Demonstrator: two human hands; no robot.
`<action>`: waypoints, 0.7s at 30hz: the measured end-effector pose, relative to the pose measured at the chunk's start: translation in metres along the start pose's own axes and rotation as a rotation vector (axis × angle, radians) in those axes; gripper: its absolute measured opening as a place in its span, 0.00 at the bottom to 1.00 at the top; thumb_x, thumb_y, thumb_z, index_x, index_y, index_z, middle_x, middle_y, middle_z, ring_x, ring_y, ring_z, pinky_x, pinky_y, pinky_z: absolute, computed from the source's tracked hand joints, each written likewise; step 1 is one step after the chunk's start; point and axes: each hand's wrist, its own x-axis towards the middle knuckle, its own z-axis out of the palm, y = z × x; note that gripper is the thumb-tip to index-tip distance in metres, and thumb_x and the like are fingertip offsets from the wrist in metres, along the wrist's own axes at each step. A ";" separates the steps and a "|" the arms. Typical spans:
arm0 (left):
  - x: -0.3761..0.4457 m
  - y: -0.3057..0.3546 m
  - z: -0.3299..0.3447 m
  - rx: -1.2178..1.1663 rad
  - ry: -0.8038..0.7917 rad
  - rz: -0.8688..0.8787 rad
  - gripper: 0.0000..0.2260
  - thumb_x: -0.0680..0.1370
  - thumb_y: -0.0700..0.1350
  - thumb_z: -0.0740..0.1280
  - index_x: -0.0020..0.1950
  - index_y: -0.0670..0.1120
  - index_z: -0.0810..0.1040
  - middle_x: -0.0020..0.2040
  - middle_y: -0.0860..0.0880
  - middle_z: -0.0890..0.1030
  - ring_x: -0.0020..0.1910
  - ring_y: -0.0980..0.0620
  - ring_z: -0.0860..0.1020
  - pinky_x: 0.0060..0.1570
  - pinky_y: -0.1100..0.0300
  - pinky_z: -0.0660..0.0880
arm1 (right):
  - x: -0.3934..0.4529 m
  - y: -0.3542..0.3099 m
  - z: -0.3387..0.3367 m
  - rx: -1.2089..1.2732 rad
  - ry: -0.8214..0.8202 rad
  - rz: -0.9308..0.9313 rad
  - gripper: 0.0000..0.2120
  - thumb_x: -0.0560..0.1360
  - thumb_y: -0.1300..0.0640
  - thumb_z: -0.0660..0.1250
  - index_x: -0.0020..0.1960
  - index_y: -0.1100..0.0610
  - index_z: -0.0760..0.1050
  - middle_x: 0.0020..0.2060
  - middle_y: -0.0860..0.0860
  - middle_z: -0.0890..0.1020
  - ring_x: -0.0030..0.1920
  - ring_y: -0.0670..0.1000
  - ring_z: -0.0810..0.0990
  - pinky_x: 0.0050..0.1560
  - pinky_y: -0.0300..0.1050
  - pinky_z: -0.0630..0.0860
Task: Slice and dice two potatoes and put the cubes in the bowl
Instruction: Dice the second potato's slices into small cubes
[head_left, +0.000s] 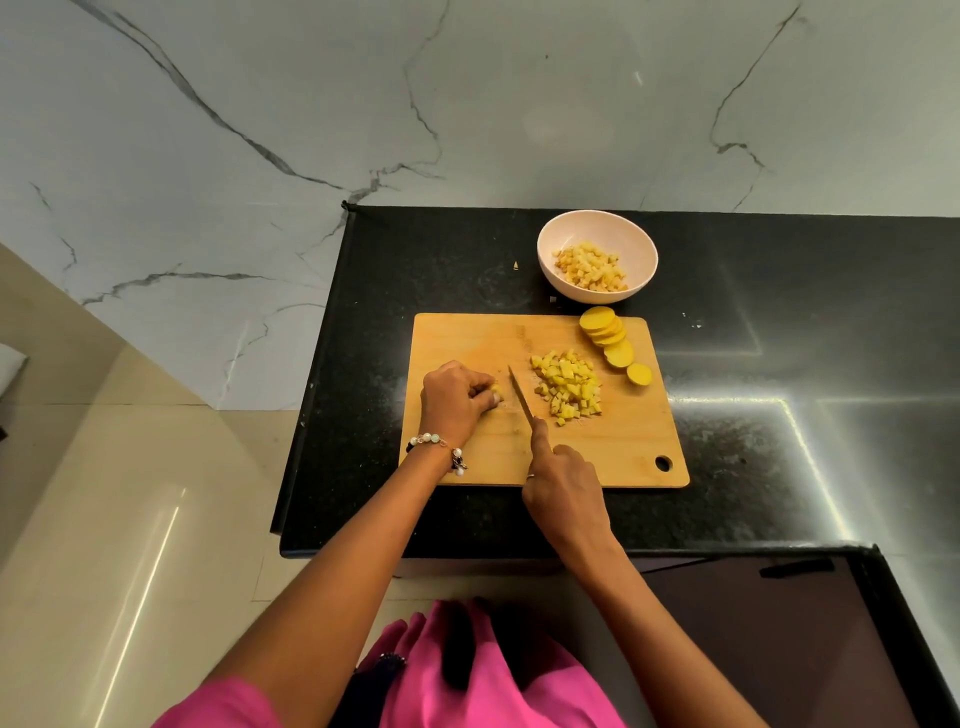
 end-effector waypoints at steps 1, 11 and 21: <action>-0.001 0.000 0.000 0.007 -0.001 0.000 0.12 0.68 0.44 0.76 0.50 0.43 0.84 0.43 0.44 0.82 0.42 0.48 0.79 0.44 0.59 0.74 | 0.002 0.001 -0.001 0.033 0.013 0.012 0.30 0.78 0.62 0.51 0.78 0.58 0.45 0.50 0.60 0.77 0.46 0.60 0.76 0.41 0.49 0.65; -0.004 0.005 0.001 0.036 0.067 -0.013 0.11 0.70 0.44 0.74 0.52 0.42 0.83 0.48 0.46 0.84 0.49 0.49 0.77 0.51 0.60 0.66 | 0.007 -0.006 -0.003 0.181 0.036 -0.075 0.29 0.77 0.62 0.53 0.77 0.58 0.52 0.49 0.60 0.80 0.46 0.61 0.77 0.43 0.52 0.71; -0.003 0.004 0.003 0.020 0.075 0.008 0.10 0.69 0.43 0.74 0.49 0.43 0.84 0.44 0.44 0.84 0.46 0.47 0.77 0.49 0.59 0.65 | 0.011 -0.026 -0.002 -0.046 0.045 -0.094 0.28 0.78 0.65 0.51 0.77 0.63 0.47 0.49 0.63 0.77 0.43 0.62 0.78 0.36 0.48 0.62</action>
